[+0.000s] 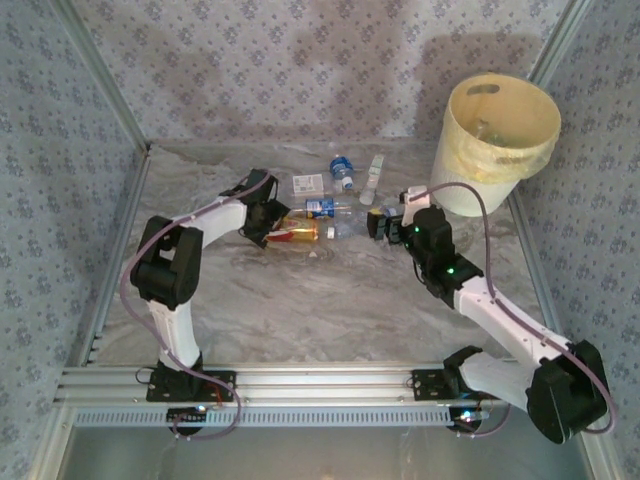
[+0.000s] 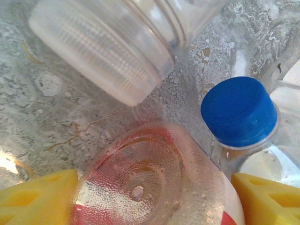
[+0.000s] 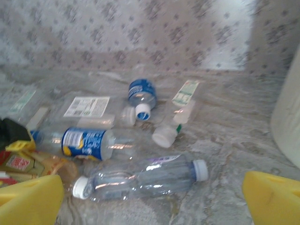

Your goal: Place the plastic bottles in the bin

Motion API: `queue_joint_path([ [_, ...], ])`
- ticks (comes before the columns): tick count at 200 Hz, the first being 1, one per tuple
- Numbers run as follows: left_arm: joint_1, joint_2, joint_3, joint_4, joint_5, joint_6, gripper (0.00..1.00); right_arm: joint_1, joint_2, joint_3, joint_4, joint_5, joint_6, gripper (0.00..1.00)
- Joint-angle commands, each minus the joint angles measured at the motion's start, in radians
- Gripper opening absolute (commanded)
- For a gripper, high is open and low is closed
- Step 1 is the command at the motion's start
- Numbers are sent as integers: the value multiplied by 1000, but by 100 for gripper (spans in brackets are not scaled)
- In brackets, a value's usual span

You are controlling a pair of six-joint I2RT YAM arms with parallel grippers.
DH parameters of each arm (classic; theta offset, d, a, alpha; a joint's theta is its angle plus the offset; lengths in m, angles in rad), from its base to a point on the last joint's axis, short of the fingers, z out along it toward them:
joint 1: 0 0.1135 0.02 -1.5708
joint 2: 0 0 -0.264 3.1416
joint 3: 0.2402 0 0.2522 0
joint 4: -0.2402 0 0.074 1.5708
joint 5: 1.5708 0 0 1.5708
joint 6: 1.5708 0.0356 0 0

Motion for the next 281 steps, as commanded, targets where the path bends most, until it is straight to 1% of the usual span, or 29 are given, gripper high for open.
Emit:
queue_joint_path([
  [1,-8,-87,-22,25,-22,67,62,4,39,36,26,-117,-39,100],
  [16,-18,-127,-30,36,-51,135,62,4,76,57,15,-213,-45,100],
  [36,-35,-186,-47,86,-69,238,62,4,134,105,-15,-307,-58,100],
  [50,-48,-230,-61,143,-57,316,61,4,173,134,-29,-380,-43,100],
  [85,-100,-318,-54,203,-18,528,61,5,258,236,-100,-540,1,100],
  [98,-121,-341,-44,207,-3,595,61,8,291,286,-156,-580,3,100],
  [115,-135,-358,-34,211,34,658,60,9,316,325,-189,-591,12,100],
  [143,-150,-364,-22,227,109,702,59,15,342,350,-176,-691,30,100],
  [181,-186,-368,-6,258,141,725,59,35,408,412,-279,-652,27,100],
  [210,-196,-360,1,272,161,725,59,55,466,452,-322,-676,28,100],
  [240,-204,-353,2,284,170,724,59,67,506,472,-313,-718,34,100],
  [252,-207,-351,1,288,173,724,59,68,509,469,-311,-724,32,95],
  [281,-208,-351,2,283,171,725,59,67,480,420,-255,-696,54,75],
])
